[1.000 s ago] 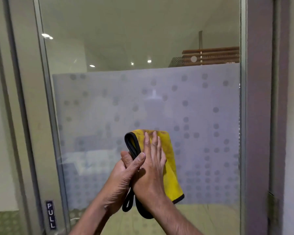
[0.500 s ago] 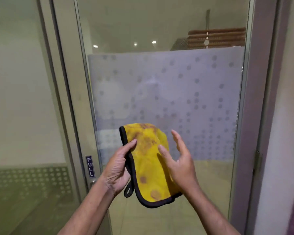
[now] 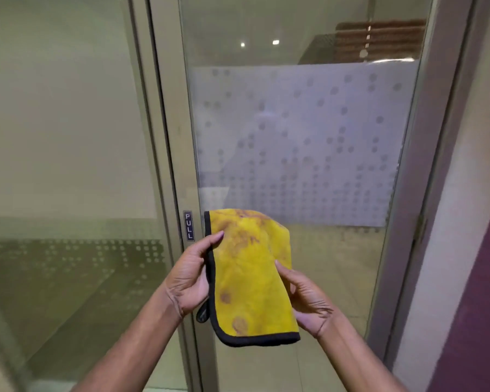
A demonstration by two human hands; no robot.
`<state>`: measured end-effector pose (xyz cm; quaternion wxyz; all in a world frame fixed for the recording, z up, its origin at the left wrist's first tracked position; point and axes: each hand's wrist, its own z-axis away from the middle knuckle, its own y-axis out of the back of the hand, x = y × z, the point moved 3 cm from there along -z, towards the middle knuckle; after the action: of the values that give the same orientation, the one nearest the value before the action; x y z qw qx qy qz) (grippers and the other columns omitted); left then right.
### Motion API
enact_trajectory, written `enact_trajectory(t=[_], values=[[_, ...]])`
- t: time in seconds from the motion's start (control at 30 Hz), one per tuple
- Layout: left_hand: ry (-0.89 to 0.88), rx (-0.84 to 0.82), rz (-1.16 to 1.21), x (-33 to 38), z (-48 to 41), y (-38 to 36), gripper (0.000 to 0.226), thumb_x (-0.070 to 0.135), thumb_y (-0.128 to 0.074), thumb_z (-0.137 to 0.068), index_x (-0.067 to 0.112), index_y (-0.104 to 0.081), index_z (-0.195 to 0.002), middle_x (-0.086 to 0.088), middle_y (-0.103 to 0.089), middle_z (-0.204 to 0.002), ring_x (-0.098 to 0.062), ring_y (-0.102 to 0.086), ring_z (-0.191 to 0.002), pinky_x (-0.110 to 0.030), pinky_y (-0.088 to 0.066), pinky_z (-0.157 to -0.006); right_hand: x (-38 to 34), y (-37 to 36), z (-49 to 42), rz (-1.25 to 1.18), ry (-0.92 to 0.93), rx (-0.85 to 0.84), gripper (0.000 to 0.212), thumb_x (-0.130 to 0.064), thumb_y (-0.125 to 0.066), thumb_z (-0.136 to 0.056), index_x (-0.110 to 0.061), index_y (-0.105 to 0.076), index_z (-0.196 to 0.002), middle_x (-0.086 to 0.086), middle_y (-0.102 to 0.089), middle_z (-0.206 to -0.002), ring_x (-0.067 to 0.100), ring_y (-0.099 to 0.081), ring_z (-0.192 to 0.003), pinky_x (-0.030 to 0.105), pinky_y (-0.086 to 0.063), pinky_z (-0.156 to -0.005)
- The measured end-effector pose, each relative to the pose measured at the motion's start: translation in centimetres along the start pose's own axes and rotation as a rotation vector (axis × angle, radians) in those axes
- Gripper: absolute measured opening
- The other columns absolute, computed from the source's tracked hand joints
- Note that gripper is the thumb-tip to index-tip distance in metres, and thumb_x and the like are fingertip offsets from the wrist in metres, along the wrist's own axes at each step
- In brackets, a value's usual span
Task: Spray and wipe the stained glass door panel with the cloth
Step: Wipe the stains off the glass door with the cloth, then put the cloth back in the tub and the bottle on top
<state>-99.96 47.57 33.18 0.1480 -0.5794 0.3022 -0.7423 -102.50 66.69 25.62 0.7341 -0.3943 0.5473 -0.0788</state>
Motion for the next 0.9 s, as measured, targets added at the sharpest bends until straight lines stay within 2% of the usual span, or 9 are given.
enact_trajectory(t=[0.1,0.2,0.3,0.43,0.5,0.6,0.7,0.77,0.9], values=[[-0.02,0.103,-0.04,-0.9,3.5,1.1,0.038,0.023,-0.059,-0.096,0.001,-0.07,-0.125,-0.019,-0.073,-0.123,-0.03,-0.073,-0.109,-0.05,-0.056,-0.099,0.7,-1.4,2.6,0.094,0.024,0.046,0.04,-0.015,-0.073,-0.091,-0.001,-0.069,-0.129,0.023,-0.067,-0.133,0.036,-0.067,-0.121,0.056,-0.049,-0.106],[-0.036,0.228,-0.08,-2.4,7.3,1.8,0.034,0.023,-0.062,-0.096,0.001,-0.074,-0.118,-0.019,-0.074,-0.116,-0.03,-0.073,-0.103,-0.049,-0.053,-0.103,1.4,-2.3,5.6,0.188,0.054,0.107,0.039,-0.016,-0.072,-0.088,-0.001,-0.071,-0.124,0.02,-0.074,-0.12,0.031,-0.074,-0.104,0.046,-0.061,-0.088],[-0.039,0.362,-0.112,-4.6,11.1,2.2,0.027,0.022,-0.063,-0.097,0.0,-0.075,-0.106,-0.018,-0.076,-0.101,-0.028,-0.074,-0.087,-0.047,-0.058,-0.095,2.5,-2.8,8.3,0.304,0.102,0.154,0.046,-0.02,-0.079,-0.081,-0.001,-0.07,-0.122,0.02,-0.076,-0.114,0.033,-0.073,-0.101,0.046,-0.059,-0.089],[-0.09,0.532,-0.083,-8.1,16.7,2.5,0.03,0.017,-0.065,-0.096,-0.003,-0.068,-0.119,-0.019,-0.074,-0.097,-0.031,-0.069,-0.088,-0.05,-0.053,-0.098,4.7,-3.7,11.8,0.398,0.094,0.155,0.04,-0.023,-0.082,-0.08,-0.003,-0.072,-0.113,0.02,-0.078,-0.107,0.033,-0.074,-0.095,0.052,-0.058,-0.092],[-0.126,0.618,-0.125,-9.5,19.8,3.0,0.04,0.015,-0.069,-0.093,-0.002,-0.065,-0.128,-0.017,-0.076,-0.097,-0.028,-0.07,-0.086,-0.046,-0.058,-0.091,6.0,-4.6,13.4,0.417,0.082,0.143,0.033,-0.021,-0.08,-0.083,-0.004,-0.072,-0.11,0.02,-0.078,-0.105,0.032,-0.074,-0.091,0.051,-0.059,-0.089],[-0.157,0.653,-0.28,-10.8,25.2,3.2,0.069,0.006,-0.078,-0.083,0.01,-0.048,-0.146,-0.015,-0.073,-0.114,-0.023,-0.073,-0.09,-0.036,-0.062,-0.067,7.8,-6.4,15.5,0.441,0.047,0.078,0.021,-0.018,-0.076,-0.087,-0.007,-0.072,-0.104,0.015,-0.08,-0.096,0.026,-0.074,-0.082,0.041,-0.06,-0.076],[-0.183,0.601,-0.413,-11.2,31.2,3.1,0.08,-0.008,-0.077,-0.078,0.023,-0.048,-0.145,-0.015,-0.071,-0.121,-0.024,-0.073,-0.094,-0.023,-0.058,-0.06,9.7,-9.0,17.3,0.455,-0.035,-0.04,0.021,-0.009,-0.074,-0.087,-0.006,-0.071,-0.108,0.012,-0.08,-0.095,0.024,-0.075,-0.082,0.04,-0.059,-0.077],[-0.206,0.614,-0.496,-11.3,34.9,3.4,0.085,-0.013,-0.077,-0.075,0.028,-0.048,-0.144,-0.01,-0.07,-0.122,-0.024,-0.071,-0.103,-0.022,-0.059,-0.069,11.1,-11.1,18.3,0.477,-0.09,-0.122,0.026,-0.004,-0.073,-0.085,-0.005,-0.071,-0.111,0.015,-0.079,-0.102,0.026,-0.076,-0.087,0.041,-0.06,-0.081],[-0.271,0.776,-0.664,-11.6,41.8,5.6,0.087,-0.014,-0.08,-0.07,0.023,-0.053,-0.144,-0.004,-0.065,-0.13,-0.026,-0.063,-0.118,-0.036,-0.057,-0.098,15.0,-15.8,20.2,0.557,-0.155,-0.238,0.036,0.004,-0.073,-0.081,-0.004,-0.07,-0.116,0.019,-0.077,-0.112,0.032,-0.073,-0.099,0.048,-0.059,-0.091]])
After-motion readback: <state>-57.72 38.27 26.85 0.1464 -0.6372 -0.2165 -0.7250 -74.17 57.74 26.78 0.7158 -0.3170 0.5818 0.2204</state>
